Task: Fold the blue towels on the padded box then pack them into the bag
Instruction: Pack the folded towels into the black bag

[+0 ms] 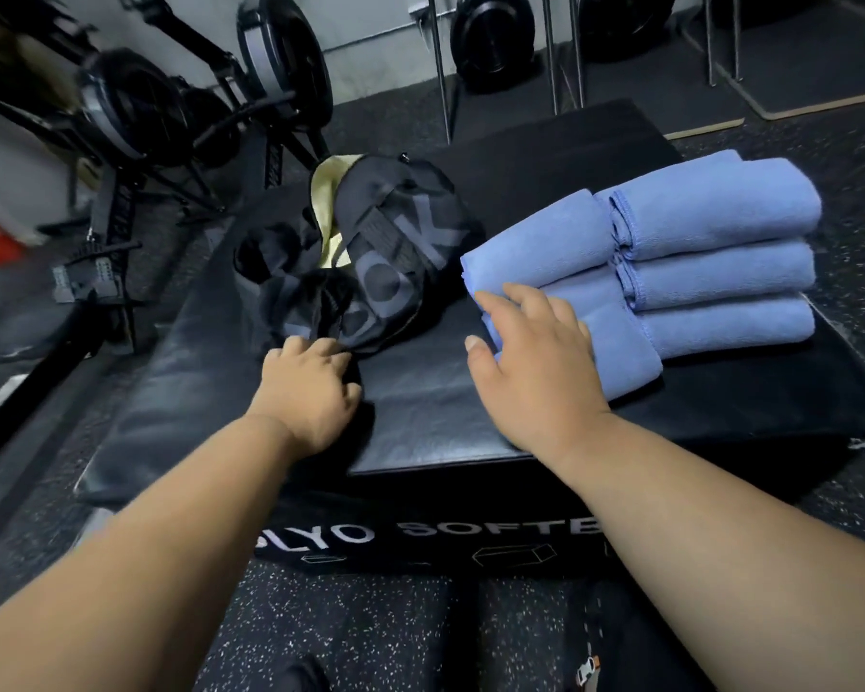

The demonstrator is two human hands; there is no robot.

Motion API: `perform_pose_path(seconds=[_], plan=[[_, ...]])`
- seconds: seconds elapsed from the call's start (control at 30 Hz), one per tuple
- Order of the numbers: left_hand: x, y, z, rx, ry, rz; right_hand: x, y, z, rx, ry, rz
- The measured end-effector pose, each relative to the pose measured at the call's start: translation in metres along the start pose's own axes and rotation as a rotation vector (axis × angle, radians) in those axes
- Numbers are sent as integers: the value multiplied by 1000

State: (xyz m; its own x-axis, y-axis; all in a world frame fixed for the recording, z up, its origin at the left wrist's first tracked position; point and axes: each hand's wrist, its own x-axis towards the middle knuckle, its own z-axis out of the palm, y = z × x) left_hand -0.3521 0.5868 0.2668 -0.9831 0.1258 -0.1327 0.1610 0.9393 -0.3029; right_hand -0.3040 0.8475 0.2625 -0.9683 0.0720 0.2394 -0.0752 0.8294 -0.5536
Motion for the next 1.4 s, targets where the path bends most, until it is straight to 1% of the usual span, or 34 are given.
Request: perform_pose_path(seconds=[0.1, 0.2, 0.3, 0.37, 0.4, 0.47, 0.57, 0.63, 0.67, 0.73, 0.8, 0.9, 0.93, 1.0, 1.1, 1.17, 1.27, 1.33, 1.4], plan=[[-54, 17, 8, -38, 49, 71, -8, -11, 0, 27, -18, -36], [-99, 32, 12, -74, 80, 63, -16, -21, 3, 39, -56, -62], [-134, 54, 9, -144, 42, 65, -21, -31, 8, 56, -102, -85], [-152, 66, 5, -196, -2, 112, -24, -38, 15, 79, -141, -105], [-158, 67, 3, -219, 0, 132, -26, -42, 18, 92, -158, -111], [-164, 56, -4, -293, 73, 147, -28, -50, 23, 123, -185, -114], [-164, 20, -16, -380, 259, 129, -30, -58, 27, 171, -228, -92], [-155, -9, -24, -398, 365, 48, -30, -63, 29, 177, -218, -88], [-148, -23, -27, -414, 382, -8, -30, -66, 30, 181, -206, -93], [-133, -47, -28, -489, 333, -116, -30, -72, 32, 179, -191, -122], [-118, -64, -23, -539, 227, -178, -28, -78, 37, 146, -191, -165], [-106, -69, -13, -594, 63, -220, -22, -83, 48, 89, -270, -206], [-105, -67, -10, -603, 45, -223, -19, -83, 52, 65, -315, -205], [-109, -61, -7, -604, 70, -206, -12, -82, 61, 19, -421, -175], [-121, -47, -5, -748, 83, -175, -1, -79, 71, -31, -539, -162], [-134, -35, -4, -845, 68, -149, 4, -78, 75, -38, -552, -171], [-152, -15, -2, -975, 105, -128, 7, -82, 76, 17, -547, -130], [-160, -6, -3, -1032, 131, -111, 6, -85, 74, 8, -550, -117], [-161, -8, -8, -1074, 158, -131, 4, -86, 72, -10, -539, -111]])
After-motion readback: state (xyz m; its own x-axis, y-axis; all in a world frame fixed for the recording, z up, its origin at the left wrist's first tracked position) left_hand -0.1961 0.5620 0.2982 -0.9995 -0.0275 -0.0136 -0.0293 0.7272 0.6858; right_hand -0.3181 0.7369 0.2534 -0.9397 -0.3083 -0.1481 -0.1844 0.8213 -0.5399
